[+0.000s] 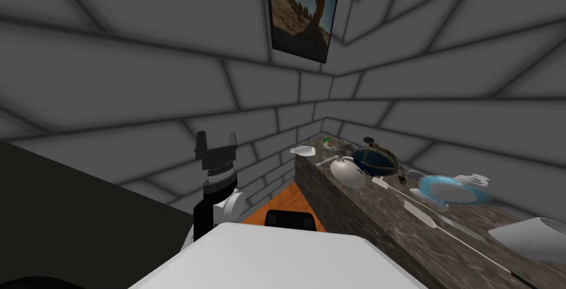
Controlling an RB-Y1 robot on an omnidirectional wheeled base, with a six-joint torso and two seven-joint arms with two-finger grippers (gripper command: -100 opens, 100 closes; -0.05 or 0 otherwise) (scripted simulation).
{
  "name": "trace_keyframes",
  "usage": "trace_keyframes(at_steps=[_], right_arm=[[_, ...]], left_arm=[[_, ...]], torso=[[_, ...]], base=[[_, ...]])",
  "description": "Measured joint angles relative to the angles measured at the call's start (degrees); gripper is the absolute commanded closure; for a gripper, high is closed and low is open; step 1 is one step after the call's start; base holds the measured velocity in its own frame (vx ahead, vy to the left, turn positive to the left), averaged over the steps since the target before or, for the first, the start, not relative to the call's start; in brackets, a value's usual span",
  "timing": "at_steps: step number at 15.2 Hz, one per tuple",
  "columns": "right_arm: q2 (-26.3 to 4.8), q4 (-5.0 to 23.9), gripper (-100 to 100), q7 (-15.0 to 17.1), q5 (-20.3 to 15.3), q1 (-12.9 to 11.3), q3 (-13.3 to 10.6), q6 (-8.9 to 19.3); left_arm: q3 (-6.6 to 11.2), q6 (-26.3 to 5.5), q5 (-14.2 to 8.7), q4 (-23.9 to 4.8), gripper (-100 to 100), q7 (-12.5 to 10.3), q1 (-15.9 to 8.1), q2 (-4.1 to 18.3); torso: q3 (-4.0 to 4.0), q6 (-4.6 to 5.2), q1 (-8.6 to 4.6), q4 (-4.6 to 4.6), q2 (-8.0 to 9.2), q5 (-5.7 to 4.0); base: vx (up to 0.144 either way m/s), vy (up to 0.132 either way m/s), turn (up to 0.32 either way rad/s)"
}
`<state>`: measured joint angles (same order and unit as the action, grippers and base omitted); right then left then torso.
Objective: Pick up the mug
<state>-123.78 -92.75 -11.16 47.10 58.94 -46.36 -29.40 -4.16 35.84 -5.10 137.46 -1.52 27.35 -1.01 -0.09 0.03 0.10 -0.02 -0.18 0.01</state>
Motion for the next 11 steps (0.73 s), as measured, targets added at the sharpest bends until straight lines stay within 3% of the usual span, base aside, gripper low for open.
trace_keyframes(at_steps=[1, 6, 11], right_arm=[[0.18, 0.11, 100, 0.08, -0.17, 0.04, 0.13, 0.18], [0.22, 0.04, 100, 0.17, -0.10, 0.00, 0.16, 0.09], [-3.84, -1.57, 100, 0.17, 2.01, 0.21, -0.47, -1.76]], left_arm=[[0.00, 0.00, 0.00, 0.00, 0, 0.00, 0.00, 0.00], [0.00, 0.00, 0.00, 0.00, 0, 0.00, 0.00, 0.00], [0.00, 0.00, 0.00, 0.00, 0, 0.00, -0.01, 0.00]], torso=[[0.01, 0.00, -0.01, 0.00, 0.02, 0.01], [0.05, -0.03, -0.11, -0.01, 0.11, -0.01], [0.15, -0.03, -0.15, 0.02, 0.31, 0.06]], base=[[0.008, 0.004, -0.001], [-0.004, -0.001, -0.009], [-0.044, -0.020, -0.038]])
